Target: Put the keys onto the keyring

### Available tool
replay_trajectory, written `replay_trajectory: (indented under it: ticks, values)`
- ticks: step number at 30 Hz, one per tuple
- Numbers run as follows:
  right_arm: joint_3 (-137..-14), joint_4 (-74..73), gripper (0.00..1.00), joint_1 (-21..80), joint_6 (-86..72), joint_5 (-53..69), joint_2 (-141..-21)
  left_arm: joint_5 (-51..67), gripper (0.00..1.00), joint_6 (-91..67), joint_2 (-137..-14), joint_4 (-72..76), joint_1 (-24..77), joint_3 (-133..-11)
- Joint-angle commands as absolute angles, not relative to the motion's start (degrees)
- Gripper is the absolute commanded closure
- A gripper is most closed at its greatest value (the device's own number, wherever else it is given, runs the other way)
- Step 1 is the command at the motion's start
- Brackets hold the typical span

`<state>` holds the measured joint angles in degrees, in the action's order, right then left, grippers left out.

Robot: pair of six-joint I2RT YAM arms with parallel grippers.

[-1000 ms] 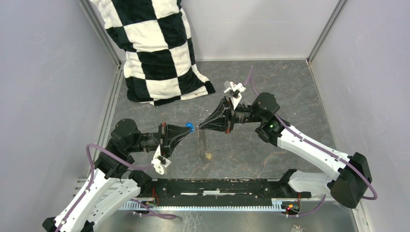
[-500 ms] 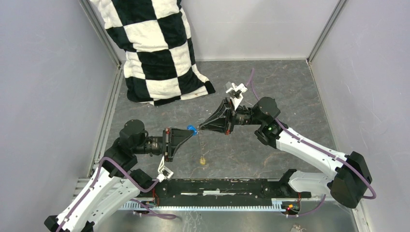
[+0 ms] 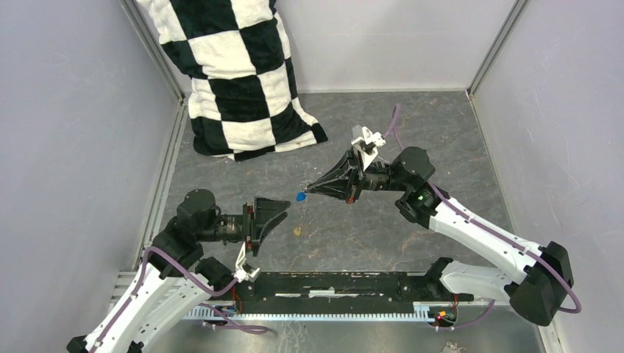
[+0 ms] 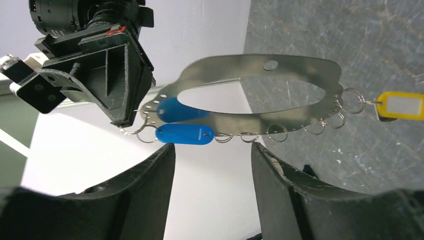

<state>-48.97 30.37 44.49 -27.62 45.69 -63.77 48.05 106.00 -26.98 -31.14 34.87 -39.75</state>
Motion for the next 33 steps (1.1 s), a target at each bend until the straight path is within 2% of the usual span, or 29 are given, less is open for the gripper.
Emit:
replay_trajectory:
  ticks: [1, 5, 8, 12, 14, 21, 27, 33]
  values:
    - [-53.89, 23.56, 1.0, 44.38, -18.64, 44.57, -62.2, 49.39, 0.37, 97.19, -26.13, -34.77, 35.07, -43.96]
    - [-55.47, 20.45, 1.0, 44.32, -15.11, 47.65, -62.66, 51.03, 0.39, 77.04, -28.51, -29.46, 35.07, -47.21]
    - [-55.64, 19.8, 1.0, 44.34, -13.54, 49.08, -62.88, 50.97, 0.43, 52.4, -32.57, -19.71, 35.07, -50.31]
    - [-55.48, 21.39, 1.0, 44.35, -13.62, 51.66, -63.37, 50.17, 0.61, 29.92, -40.65, -16.04, 35.07, -55.48]
    - [-54.98, 22.81, 1.0, 44.38, -13.9, 51.75, -63.07, 50.77, 0.64, 24.66, -43.87, -16.98, 35.07, -57.52]
    - [-52.68, 29.15, 1.0, 44.35, -17.4, 51.93, -62.92, 54.95, 0.65, 20.43, -45.64, -16.66, 35.07, -56.79]
    - [-52.55, 28.89, 1.0, 44.39, -17.32, 51.86, -63.03, 55.14, 0.65, 19.32, -45.88, -15.04, 35.07, -56.6]
    - [-53.32, 26.13, 1.0, 44.37, -15.5, 51.55, -62.85, 56.8, 0.58, 25.95, -45.06, -20.54, 35.07, -57.19]
